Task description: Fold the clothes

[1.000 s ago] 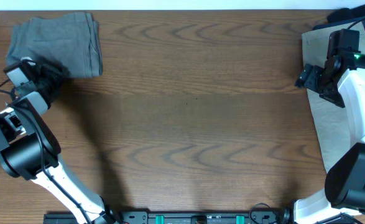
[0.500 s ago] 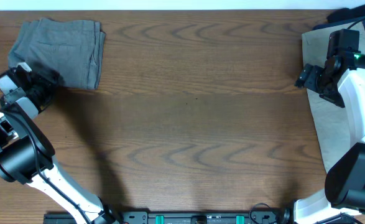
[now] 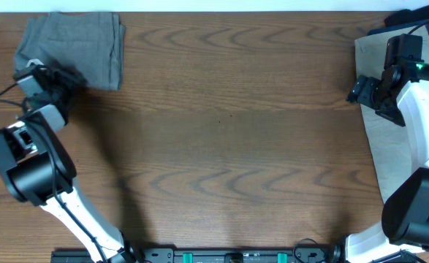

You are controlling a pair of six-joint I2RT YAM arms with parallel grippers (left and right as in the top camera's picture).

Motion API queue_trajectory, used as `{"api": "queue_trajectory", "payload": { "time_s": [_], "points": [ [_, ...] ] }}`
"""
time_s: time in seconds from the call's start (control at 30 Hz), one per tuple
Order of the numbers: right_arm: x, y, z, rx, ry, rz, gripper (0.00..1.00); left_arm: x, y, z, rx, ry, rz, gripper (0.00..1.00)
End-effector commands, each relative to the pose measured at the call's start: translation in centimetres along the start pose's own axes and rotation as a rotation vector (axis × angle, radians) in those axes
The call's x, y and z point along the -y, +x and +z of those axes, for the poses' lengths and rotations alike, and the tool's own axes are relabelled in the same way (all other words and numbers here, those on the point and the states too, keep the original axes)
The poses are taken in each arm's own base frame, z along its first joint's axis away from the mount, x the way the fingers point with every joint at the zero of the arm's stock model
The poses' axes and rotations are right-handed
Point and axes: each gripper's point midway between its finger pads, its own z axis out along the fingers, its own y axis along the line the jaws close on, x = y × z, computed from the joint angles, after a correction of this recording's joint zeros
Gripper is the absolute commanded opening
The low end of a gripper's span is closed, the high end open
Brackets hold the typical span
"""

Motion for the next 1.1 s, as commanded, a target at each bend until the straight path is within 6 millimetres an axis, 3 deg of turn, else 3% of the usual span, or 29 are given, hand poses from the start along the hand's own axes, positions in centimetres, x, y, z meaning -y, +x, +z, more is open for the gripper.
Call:
{"api": "queue_trajectory", "payload": {
  "time_s": [0.0,0.1,0.2,0.3,0.5,0.6,0.67,0.9,1.07],
  "points": [
    [0.3,-0.6,-0.7,0.026,0.005,0.007,0.99,-1.8,0.7,1.3,0.024,-0.083,-0.031,0.14],
    [0.3,-0.6,-0.7,0.027,0.005,0.007,0.99,-2.3,0.7,1.3,0.021,-0.090,-0.037,0.17],
    [0.3,-0.6,-0.7,0.027,0.005,0.007,0.99,-2.4,0.1,0.9,0.022,-0.071,-0.047,0.39],
    [0.3,-0.6,-0.7,0.027,0.005,0.007,1.00,-2.7,-1.0,0.2,0.028,-0.051,-0.061,0.41],
    [0.3,-0.6,-0.7,0.027,0.005,0.007,0.99,-1.8,-2.6,-1.6,-0.007,0.076,-0.084,0.79],
    [0.3,-0.6,-0.7,0.027,0.005,0.007,0.99,-0.6,-3.5,-2.9,-0.028,0.158,-0.091,0.86],
    [0.3,-0.6,-0.7,0.027,0.005,0.007,0.99,-0.1,-4.0,-4.0,-0.047,0.173,-0.135,0.97],
    [0.3,-0.6,-0.7,0.027,0.005,0.007,0.99,1.0,-4.6,-8.7,-0.107,0.110,-0.212,0.98],
    [0.3,-0.6,-0.7,0.027,0.005,0.007,0.99,3.9,-4.2,-13.5,-0.161,0.101,-0.216,0.98]
  ]
}}
